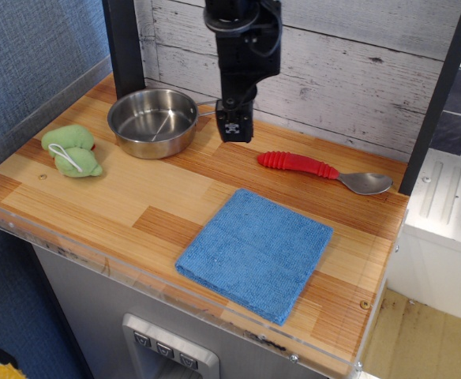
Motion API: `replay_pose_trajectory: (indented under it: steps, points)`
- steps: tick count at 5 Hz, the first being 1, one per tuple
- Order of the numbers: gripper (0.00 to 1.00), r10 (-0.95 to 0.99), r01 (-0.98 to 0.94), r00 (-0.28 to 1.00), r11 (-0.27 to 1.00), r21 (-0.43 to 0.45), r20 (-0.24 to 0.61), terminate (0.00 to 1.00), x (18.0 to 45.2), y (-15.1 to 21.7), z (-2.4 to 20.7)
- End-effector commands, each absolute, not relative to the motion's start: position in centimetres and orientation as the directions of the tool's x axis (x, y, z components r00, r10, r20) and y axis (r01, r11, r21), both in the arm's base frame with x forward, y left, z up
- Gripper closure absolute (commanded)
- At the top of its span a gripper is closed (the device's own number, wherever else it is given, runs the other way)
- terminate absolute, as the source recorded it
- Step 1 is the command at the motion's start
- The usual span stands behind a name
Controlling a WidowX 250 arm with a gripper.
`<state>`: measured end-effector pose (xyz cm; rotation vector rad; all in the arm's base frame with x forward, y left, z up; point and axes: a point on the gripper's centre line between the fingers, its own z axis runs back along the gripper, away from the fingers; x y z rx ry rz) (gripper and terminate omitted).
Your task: Hold the tea pan from left edge of the table and place it on top of the blue cloth.
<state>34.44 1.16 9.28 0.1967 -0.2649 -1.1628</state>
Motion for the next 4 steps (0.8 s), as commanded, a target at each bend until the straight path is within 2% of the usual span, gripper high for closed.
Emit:
replay_pose_trajectory:
  steps: [1, 4]
  points:
    - [0.00, -0.883, 0.813, 0.463, 0.460, 0.357, 0.083, 0.00, 33.9, 5.5, 10.5]
    - [0.00, -0.827, 0.730, 0.560, 0.519, 0.446, 0.046, 0.00, 33.1, 10.4, 7.1]
